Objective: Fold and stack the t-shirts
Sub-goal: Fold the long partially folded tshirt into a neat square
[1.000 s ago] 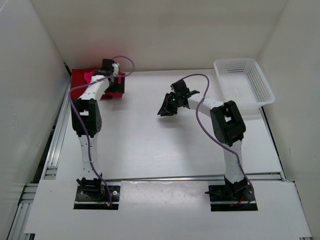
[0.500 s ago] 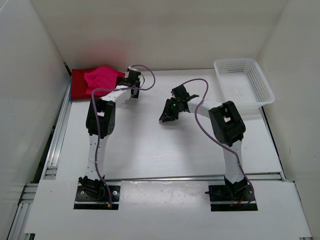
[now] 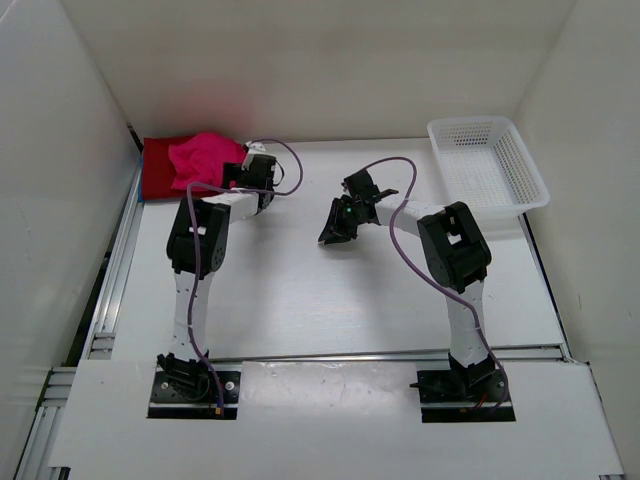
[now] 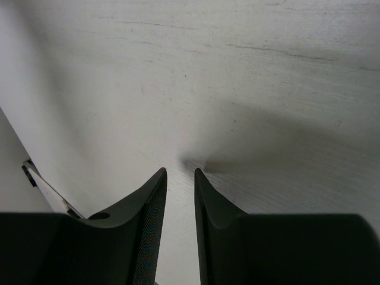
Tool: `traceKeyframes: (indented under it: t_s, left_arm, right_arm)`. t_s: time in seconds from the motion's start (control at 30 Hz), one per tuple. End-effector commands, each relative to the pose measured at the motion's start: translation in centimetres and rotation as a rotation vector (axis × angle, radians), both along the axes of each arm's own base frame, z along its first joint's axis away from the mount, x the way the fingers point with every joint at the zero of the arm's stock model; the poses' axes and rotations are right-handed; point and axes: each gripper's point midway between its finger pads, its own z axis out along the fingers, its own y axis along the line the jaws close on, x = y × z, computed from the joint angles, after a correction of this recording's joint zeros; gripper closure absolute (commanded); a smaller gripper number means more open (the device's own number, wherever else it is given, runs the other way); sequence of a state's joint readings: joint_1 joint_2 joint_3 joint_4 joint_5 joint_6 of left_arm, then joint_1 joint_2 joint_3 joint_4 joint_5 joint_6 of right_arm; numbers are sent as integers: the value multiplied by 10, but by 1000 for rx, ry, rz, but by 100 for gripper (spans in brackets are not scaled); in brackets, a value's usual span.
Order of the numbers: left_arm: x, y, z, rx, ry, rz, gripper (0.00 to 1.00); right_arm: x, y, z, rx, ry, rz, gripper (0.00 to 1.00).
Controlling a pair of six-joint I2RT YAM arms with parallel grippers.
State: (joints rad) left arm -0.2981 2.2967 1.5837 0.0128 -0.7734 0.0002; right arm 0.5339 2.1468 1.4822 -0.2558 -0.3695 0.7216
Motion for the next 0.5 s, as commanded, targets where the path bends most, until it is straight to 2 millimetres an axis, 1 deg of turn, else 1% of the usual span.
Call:
traceKeyframes:
  t_s: [0.0, 0.03, 0.07, 0.1, 0.13, 0.17, 0.2, 0.23, 0.27, 0.3, 0.33, 0.37, 0.4, 0.43, 0.47]
  left_arm:
    - [-9, 11, 17, -1, -13, 16, 0]
    - [-9, 11, 17, -1, -13, 16, 0]
    - [-5, 11, 24, 0, -37, 27, 2]
    - [1, 16, 23, 3, -45, 44, 5]
    - [5, 15, 24, 1, -52, 44, 8]
    - [8, 19, 25, -1, -60, 53, 16]
    - [15, 17, 26, -4, -70, 53, 26]
    - [18, 24, 26, -5, -74, 66, 34]
    - [18, 24, 26, -5, -74, 66, 40]
    - [21, 22, 29, -12, -82, 58, 55]
    - [22, 20, 28, -20, -80, 47, 66]
    - [19, 20, 24, -17, -69, 47, 81]
    - [21, 18, 30, -30, -80, 33, 90]
    - [16, 10, 34, -38, -76, 10, 90]
    - [14, 8, 34, -49, -71, -6, 90]
  right_arm:
    - [4, 0, 19, 16, -52, 15, 70]
    - [4, 0, 19, 16, -52, 15, 70]
    - [3, 1, 20, 23, -48, 20, 70]
    - [3, 1, 20, 25, -42, 13, 70]
    - [5, 2, 24, 30, -51, 13, 70]
    - [5, 3, 24, 30, -51, 13, 70]
    - [5, 3, 24, 30, -51, 13, 70]
    - [5, 3, 24, 30, -51, 13, 70]
    - [5, 3, 24, 30, -51, 13, 70]
    - [5, 3, 24, 30, -51, 13, 70]
    - [10, -2, 23, 24, -55, -1, 70]
    - [10, -2, 23, 24, -55, -2, 70]
    - [10, -2, 23, 24, -55, -2, 70]
    - [10, -2, 23, 24, -55, -2, 70]
    - [10, -2, 23, 24, -55, -2, 70]
